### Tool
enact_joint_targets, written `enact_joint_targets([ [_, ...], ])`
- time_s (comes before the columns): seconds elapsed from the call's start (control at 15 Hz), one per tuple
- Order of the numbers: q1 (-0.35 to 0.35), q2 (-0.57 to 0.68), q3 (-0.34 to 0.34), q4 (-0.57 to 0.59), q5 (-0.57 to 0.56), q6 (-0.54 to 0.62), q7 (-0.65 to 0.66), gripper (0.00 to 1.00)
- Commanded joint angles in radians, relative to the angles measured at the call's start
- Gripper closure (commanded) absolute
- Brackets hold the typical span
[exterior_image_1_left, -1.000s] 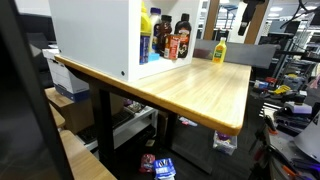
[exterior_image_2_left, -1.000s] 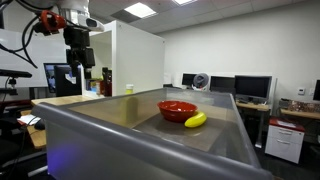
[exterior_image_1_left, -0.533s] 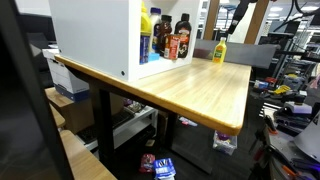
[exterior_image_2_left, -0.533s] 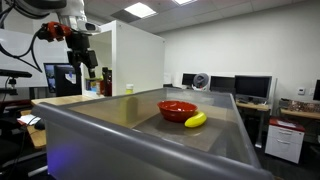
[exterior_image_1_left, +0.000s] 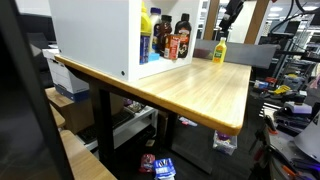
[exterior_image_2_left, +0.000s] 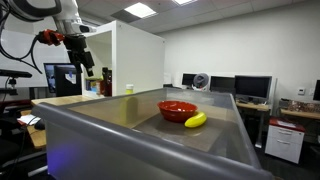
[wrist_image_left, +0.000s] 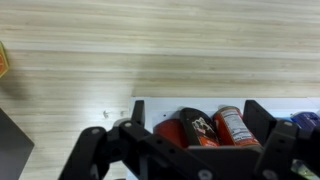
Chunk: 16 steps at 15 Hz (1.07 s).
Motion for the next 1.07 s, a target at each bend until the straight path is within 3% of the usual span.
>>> enact_joint_targets([
  [0.0,0.037,-0.077,0.03,-0.055,0.075,0.115,0.035,0.0],
  [0.47,0.116,-0.157,0.037,-0.125,0.101,0.354,-0.01,0.0],
  [1.0,0.164,-0.118,0.044,-0.202,0.049,0.525,-0.067,0.0],
])
